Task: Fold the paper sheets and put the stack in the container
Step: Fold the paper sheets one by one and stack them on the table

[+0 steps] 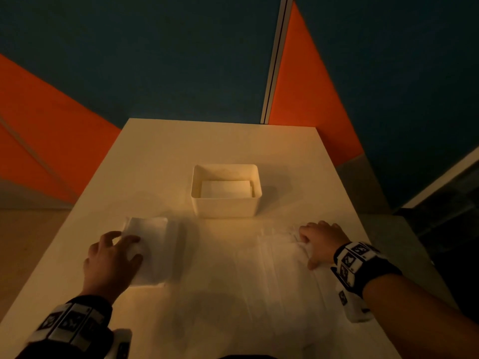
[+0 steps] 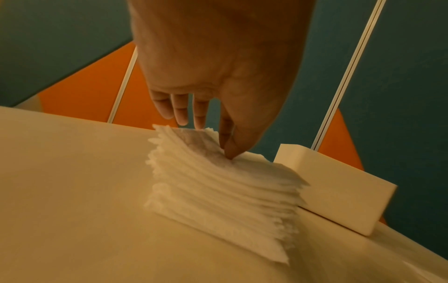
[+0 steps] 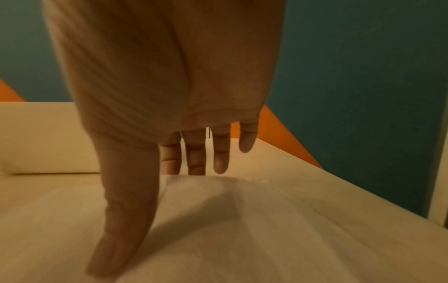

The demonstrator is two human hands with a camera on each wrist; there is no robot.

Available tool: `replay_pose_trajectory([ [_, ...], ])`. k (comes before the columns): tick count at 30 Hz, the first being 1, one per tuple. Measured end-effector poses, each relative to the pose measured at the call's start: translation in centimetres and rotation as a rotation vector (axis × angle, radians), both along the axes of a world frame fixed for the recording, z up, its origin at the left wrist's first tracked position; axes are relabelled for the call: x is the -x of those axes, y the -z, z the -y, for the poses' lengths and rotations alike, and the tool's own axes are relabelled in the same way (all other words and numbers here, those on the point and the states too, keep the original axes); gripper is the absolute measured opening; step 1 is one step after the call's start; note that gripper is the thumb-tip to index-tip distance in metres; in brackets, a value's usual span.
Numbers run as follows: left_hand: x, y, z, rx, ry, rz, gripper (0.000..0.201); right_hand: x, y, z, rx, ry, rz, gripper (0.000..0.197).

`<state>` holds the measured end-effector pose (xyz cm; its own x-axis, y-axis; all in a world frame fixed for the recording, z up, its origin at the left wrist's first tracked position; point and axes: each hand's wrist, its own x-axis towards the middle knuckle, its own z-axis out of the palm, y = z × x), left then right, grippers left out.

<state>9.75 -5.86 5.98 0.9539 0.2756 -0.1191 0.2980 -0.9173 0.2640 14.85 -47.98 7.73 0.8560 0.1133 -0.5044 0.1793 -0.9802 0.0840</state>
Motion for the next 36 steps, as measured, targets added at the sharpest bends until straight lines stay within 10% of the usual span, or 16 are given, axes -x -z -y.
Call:
replay_pose_trajectory([
  [15, -0.8, -2.2, 4.7, 0.123, 0.143, 0.087, 0.055, -0.5, -3.8, -1.6, -0.625, 0.153, -0.040, 0.016],
  [20, -1.4, -2.9, 9.5, 0.708, 0.261, -0.195, 0.053, 0.1, -6.1, -4.7, -1.127, 0.352, 0.017, 0.007],
  [24, -1.7, -3.4, 12.1, 1.118, 0.228, -0.505, 0.103, 0.7, -6.7, -6.7, -1.464, 0.507, 0.038, 0.010],
  [29, -2.3, -4.7, 13.5, 1.548, 0.088, -0.407, 0.052, 1.0, -6.4, -7.7, -1.635, 0.682, 0.053, 0.012],
  [36, -3.3, -6.1, 13.0, 1.567, 0.030, -0.082, 0.029, 1.5, -5.3, -6.6, -1.553, 0.667, -0.090, 0.028],
])
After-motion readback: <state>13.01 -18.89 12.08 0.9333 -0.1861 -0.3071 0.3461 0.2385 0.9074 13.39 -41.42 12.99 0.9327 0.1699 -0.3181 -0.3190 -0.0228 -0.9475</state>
